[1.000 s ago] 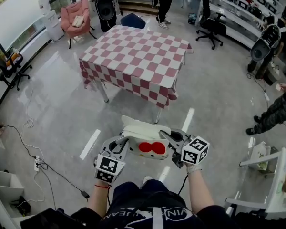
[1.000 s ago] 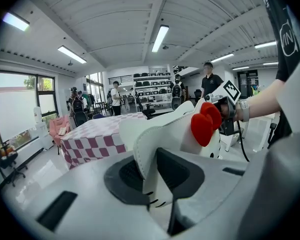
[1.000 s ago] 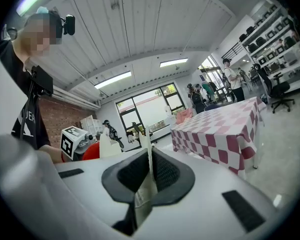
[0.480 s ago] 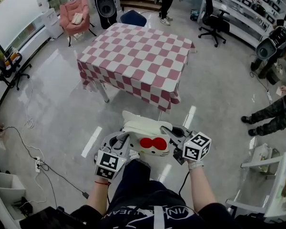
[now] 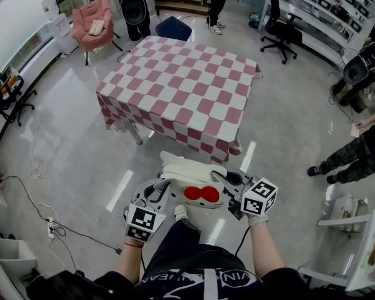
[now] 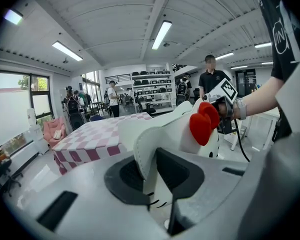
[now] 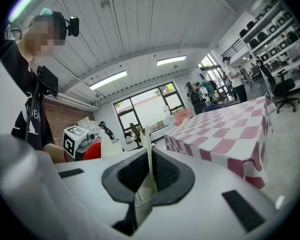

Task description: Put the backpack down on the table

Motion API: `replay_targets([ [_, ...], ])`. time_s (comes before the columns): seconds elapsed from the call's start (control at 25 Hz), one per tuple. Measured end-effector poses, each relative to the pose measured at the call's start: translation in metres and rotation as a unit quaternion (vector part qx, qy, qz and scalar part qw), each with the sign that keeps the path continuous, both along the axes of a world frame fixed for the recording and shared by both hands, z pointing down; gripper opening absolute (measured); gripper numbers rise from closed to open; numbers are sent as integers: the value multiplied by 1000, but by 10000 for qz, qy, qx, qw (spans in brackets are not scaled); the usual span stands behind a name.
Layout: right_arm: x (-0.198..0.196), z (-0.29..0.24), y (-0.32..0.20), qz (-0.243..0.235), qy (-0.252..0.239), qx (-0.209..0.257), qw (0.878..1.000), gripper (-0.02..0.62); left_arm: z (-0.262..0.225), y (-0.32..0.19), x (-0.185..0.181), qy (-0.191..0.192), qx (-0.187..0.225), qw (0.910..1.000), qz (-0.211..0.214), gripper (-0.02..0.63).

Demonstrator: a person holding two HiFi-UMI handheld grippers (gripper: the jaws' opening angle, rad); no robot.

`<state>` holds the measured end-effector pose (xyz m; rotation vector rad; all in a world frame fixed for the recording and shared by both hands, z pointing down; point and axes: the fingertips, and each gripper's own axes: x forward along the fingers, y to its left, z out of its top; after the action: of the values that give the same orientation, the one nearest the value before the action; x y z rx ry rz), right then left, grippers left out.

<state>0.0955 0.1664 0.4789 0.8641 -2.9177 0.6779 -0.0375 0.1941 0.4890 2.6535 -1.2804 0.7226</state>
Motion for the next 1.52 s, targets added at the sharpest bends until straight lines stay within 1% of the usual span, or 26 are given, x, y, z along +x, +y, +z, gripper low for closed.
replay_targets([
  [0.48, -23, -9, -108, 215, -170, -3, 9996, 11, -12, -115, -25, -13, 96, 9997, 217, 61],
  [0.68, -35, -8, -145, 303, -180, 14, 9994, 11, -11, -154, -37, 22, 135, 9995, 297, 60],
  [0.88, -44, -16, -173, 348, -270, 73, 9990, 11, -18, -185, -46, 64, 218, 9992, 330, 60],
  [1.2, -50, -36, -213, 401, -314, 239, 9984, 11, -37, -228, -52, 132, 473, 9983, 309, 60],
  [1.52, -53, -66, -260, 308, -146, 451, 9984, 11, -63, -270, -53, 210, 724, 9968, 273, 58],
])
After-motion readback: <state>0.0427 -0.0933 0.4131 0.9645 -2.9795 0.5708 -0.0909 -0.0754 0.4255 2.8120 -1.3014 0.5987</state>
